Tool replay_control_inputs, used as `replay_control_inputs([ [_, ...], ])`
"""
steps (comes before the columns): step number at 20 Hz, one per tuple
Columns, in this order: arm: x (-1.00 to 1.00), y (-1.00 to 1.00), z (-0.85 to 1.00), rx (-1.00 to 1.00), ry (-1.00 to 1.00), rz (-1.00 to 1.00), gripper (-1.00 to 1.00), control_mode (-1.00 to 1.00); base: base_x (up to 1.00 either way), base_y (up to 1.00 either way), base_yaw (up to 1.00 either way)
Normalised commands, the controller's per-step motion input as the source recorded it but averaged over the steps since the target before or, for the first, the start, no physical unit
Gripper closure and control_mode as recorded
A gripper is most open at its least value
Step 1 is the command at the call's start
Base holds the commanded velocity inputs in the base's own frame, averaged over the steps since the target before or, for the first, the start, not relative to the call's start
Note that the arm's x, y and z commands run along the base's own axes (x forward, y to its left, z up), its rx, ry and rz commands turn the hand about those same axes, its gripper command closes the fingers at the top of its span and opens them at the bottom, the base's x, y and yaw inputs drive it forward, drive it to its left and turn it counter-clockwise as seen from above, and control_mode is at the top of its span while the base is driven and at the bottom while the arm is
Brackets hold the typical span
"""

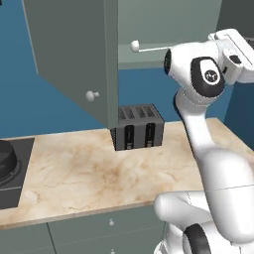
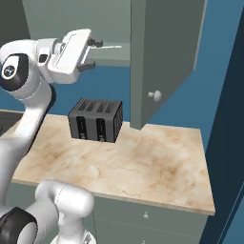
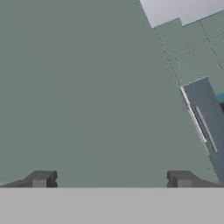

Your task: Open the cabinet and move the ladle to the pot. Then close the cabinet.

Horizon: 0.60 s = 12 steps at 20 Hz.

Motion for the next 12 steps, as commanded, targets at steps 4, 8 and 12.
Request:
replay_control_inputs([
  [4, 0.2, 0.68, 0.0, 0.16, 0.22, 0.75, -1.0, -1.0, 0.0, 0.0, 0.0],
  [8, 0.44, 0.48, 0.0, 0.18, 0.2, 0.7, -1.0, -1.0, 0.0, 0.0, 0.0],
  [12, 0.49, 0.48, -0.03, 0.12, 0.11, 0.61, -1.0, -1.0, 0.0, 0.0, 0.0],
])
